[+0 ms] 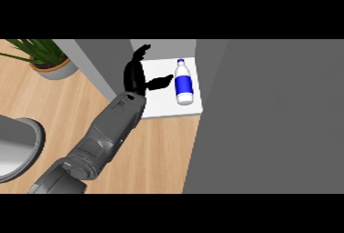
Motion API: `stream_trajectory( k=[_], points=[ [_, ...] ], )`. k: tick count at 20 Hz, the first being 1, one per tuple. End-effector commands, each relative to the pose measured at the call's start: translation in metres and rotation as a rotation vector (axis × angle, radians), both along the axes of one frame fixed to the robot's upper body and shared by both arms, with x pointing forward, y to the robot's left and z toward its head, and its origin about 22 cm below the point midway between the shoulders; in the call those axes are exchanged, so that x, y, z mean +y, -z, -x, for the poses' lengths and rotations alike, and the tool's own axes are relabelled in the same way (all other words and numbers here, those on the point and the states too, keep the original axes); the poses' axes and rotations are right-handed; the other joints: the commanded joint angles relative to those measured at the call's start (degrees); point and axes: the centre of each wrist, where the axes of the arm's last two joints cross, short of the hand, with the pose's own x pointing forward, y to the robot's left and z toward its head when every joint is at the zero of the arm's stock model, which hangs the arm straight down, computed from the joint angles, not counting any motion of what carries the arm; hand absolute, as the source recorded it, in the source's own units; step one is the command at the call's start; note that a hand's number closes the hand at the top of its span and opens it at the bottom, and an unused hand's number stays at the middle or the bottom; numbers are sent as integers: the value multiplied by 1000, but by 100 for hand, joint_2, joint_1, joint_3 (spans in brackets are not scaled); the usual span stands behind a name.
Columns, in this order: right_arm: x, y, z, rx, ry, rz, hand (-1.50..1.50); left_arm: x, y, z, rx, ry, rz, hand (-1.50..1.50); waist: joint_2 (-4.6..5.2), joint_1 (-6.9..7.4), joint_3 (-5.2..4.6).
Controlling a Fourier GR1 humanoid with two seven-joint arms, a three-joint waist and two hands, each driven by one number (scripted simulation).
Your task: Pick up the bottled water, place it into the cabinet and close the cabinet
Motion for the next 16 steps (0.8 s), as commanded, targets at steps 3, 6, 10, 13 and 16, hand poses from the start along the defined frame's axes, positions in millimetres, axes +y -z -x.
stream_trajectory(
  k=[3, 6, 10, 13, 16],
  points=[
    [-1, -9, 6, -1, -27, -15, -150, 0, 0, 0, -23, -30, -5, -150, 13, -45, -2],
    [1, -9, 9, -11, -23, -17, -150, 1, 2, 2, -41, 1, 18, -150, -3, -25, -5],
    [0, -9, 8, -17, -47, -14, -150, -2, -5, -1, -85, 118, 104, -150, -6, -10, -5],
    [-3, -7, 8, -9, -5, -21, -150, -8, -20, -6, -178, 220, 213, 150, -39, 72, -3],
    [0, -14, 11, 9, -25, -31, -150, 0, -7, 1, -211, 300, 332, 150, -76, 116, -9]
  ],
)
